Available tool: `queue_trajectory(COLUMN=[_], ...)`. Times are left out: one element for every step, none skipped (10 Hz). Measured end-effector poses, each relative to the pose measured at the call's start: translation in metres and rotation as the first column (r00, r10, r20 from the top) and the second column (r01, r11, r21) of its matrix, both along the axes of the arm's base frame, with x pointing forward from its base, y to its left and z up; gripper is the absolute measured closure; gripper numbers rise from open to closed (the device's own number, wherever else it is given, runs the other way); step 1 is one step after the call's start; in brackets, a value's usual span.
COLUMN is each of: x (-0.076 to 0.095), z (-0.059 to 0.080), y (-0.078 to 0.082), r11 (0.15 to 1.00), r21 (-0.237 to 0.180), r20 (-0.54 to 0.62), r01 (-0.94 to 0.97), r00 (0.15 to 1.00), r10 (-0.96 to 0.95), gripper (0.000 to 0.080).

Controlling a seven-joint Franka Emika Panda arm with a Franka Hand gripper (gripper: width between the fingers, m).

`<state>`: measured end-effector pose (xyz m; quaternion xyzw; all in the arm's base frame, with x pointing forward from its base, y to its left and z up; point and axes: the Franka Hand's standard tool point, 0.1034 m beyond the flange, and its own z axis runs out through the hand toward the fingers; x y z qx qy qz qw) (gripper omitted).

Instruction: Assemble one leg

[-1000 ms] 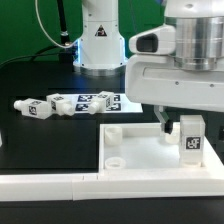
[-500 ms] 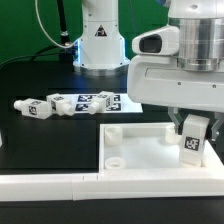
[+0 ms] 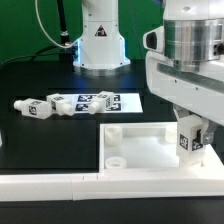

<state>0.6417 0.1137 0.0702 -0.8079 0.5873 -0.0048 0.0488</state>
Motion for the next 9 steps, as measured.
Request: queue_trajectory(x=[0.001, 0.001, 0.001, 0.001, 0.000, -0.001, 0.000, -0.003, -0.003], z=[0.000, 0.000, -0.001, -0.001, -0.001, -0.004, -0.004, -0.004, -0.004], y=[-0.004, -0.004, -0.002, -0.002, -0.002, 0.001, 0.005, 0.009, 0.009], r11=[0.982, 0.953, 0.928, 0.932, 0.960, 0.988, 0.998, 0.973, 0.949], r21=[0.060, 0.084, 0.084, 0.083, 0.079, 0.074, 0.063, 0.042, 0.028], r20=[-0.018, -0.036, -0.046, -0.044, -0.030, -0.015, 0.015, 0.026, 0.046], r01=[0.177, 0.293, 0.364, 0.353, 0.268, 0.137, -0.015, -0.226, -0.315], r00=[0.984, 0.956, 0.931, 0.936, 0.963, 0.991, 1.000, 0.974, 0.948], r10=[-0.176, -0.291, -0.361, -0.351, -0.266, -0.136, 0.014, 0.225, 0.314], gripper=[0.0512, 0.0512, 0.0512, 0.0512, 0.0457, 0.0270, 0.0270, 0.0175, 0.0157])
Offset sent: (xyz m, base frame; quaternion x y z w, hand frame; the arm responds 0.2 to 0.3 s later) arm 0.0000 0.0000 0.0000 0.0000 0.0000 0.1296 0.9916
